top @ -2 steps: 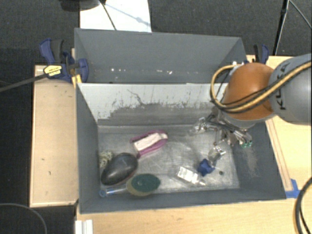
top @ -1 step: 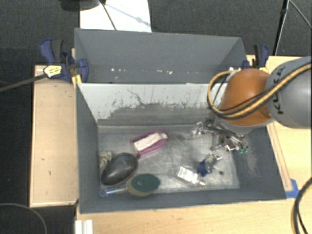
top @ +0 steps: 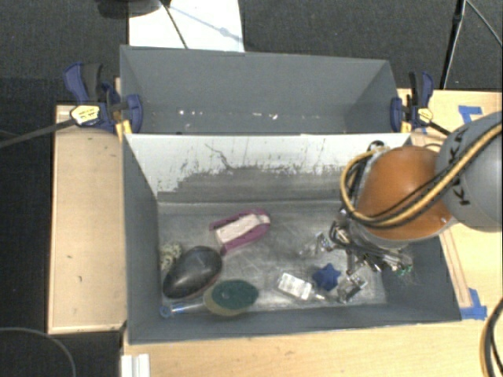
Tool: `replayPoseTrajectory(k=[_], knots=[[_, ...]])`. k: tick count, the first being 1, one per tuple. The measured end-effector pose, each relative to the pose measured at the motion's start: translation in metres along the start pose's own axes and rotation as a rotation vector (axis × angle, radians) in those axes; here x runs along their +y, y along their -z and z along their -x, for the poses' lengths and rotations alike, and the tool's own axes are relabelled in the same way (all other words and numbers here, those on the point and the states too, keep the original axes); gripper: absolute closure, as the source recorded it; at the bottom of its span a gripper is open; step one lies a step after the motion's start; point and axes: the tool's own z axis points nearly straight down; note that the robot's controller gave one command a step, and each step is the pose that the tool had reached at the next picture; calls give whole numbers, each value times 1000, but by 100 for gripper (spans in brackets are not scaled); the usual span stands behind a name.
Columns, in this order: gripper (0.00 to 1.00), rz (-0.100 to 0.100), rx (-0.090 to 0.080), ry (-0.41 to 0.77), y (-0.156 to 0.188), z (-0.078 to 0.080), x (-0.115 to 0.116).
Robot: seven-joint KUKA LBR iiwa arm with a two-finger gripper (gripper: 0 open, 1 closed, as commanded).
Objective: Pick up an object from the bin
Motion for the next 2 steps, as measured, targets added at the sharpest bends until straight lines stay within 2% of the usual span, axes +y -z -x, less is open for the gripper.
replayPoseTrajectory(k=[1, 2], knots=[[100, 1, 1, 3, -1, 0, 0], [100, -5, -6, 63, 102, -1, -3]])
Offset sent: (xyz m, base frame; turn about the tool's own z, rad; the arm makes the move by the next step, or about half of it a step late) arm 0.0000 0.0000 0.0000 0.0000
